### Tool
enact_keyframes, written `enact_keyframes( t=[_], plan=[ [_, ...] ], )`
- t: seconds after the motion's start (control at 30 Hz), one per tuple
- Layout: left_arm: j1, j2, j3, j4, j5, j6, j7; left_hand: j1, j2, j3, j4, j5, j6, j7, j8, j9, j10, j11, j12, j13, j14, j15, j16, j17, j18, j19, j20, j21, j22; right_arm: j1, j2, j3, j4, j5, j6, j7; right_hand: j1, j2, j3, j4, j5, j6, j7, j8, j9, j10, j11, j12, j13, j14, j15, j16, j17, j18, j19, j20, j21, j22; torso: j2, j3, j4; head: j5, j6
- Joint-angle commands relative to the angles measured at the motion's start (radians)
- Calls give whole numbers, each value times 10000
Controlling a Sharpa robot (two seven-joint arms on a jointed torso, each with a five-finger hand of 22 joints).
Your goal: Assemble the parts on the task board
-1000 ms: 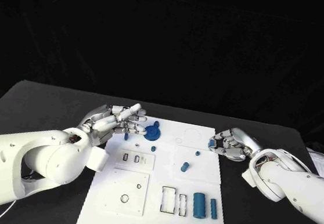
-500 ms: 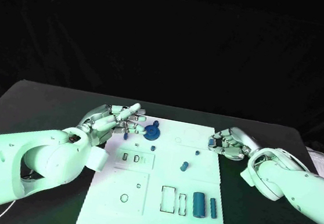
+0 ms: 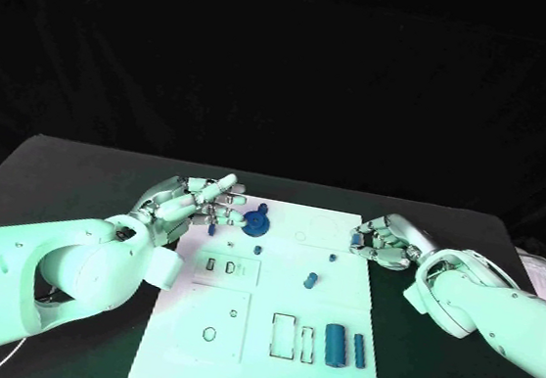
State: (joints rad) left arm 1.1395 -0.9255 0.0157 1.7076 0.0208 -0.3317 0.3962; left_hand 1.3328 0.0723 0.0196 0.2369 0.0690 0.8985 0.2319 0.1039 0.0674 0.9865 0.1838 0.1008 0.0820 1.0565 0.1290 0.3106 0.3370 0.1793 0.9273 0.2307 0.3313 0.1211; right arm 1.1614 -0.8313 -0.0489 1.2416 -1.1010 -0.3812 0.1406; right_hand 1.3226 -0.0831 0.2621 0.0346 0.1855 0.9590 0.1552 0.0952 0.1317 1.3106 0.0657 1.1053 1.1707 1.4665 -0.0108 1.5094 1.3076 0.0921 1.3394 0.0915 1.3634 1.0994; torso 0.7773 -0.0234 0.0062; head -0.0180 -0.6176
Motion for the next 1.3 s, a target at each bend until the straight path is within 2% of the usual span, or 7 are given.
enact_keyframes(
  t=[0.03,0.2,0.4,0.57,0.73,1.03,1.3],
  plan=[
    [3,8,5,25,23,177,49,29,48,-14,-29,14,-61,119,-64,1,-14,14,-57,-5,-77,-27,58,13,30,-40,39,-37,-10,-12,13,-4,22,-27,-4,-50,-83,29,-63,0,12,-46,-17,-20,-3,-52,-34,-29,3,836,-23,15,1735,-19,-5,4,-33,0,3,-4,9,-1,-12],
    [3,1,5,22,23,177,48,29,48,-14,-29,14,-61,119,-64,1,-14,14,-57,-5,-77,-27,58,13,30,-40,39,-37,-10,-12,23,-4,8,-32,-44,-56,-55,101,-48,0,55,107,-47,81,45,-28,-55,5,32,837,-34,15,1736,-17,-1,5,-33,4,-4,-3,3,4,-25],
    [3,-3,5,32,23,186,71,29,49,-18,-31,13,-66,120,-69,0,-18,16,-62,-6,-81,-26,63,21,30,-40,39,-38,-12,-12,50,-4,19,-68,-273,-119,200,441,184,-121,-60,693,-251,485,225,53,-221,104,118,848,-158,39,1774,-27,53,-82,7,90,-1,-2,7,10,-22],
    [3,-6,4,37,23,184,81,30,50,-20,-32,13,-70,121,-73,0,-22,17,-66,-6,-84,-26,66,27,30,-40,39,-38,-12,-12,60,-4,42,-135,-590,-232,384,849,525,-222,-592,1027,-427,750,364,157,-376,193,195,859,-287,62,1812,-41,103,-201,46,170,-1,1,8,7,-33],
    [3,-15,4,34,23,176,82,30,50,-20,-32,13,-70,121,-73,0,-22,17,-66,-6,-84,-26,66,27,30,-40,39,-38,-12,-11,43,-3,80,-181,-809,-266,468,1052,760,-328,-904,1123,-505,887,464,218,-434,223,226,867,-347,83,1845,-51,126,-265,62,208,2,3,2,18,-37],
    [3,-8,3,9,23,183,72,30,50,-20,-32,13,-70,121,-73,0,-22,17,-66,-6,-84,-26,66,27,30,-40,39,-38,-12,75,-127,27,536,-82,-918,-324,428,1015,811,-373,-908,1073,-499,906,500,206,-435,181,202,865,-358,76,1837,-52,126,-284,60,206,-14,1,2,10,-23],
    [3,22,2,-137,23,262,74,33,52,-21,-36,14,-69,119,-74,0,-21,16,-67,-6,-88,-26,70,34,30,-40,40,-38,-14,551,-375,65,1815,346,-520,-1365,120,824,775,-317,-685,851,-419,816,517,71,-372,-59,31,843,-312,11,1751,-19,25,-263,-42,5,-31,-14,7,-17,53]
  ],
)
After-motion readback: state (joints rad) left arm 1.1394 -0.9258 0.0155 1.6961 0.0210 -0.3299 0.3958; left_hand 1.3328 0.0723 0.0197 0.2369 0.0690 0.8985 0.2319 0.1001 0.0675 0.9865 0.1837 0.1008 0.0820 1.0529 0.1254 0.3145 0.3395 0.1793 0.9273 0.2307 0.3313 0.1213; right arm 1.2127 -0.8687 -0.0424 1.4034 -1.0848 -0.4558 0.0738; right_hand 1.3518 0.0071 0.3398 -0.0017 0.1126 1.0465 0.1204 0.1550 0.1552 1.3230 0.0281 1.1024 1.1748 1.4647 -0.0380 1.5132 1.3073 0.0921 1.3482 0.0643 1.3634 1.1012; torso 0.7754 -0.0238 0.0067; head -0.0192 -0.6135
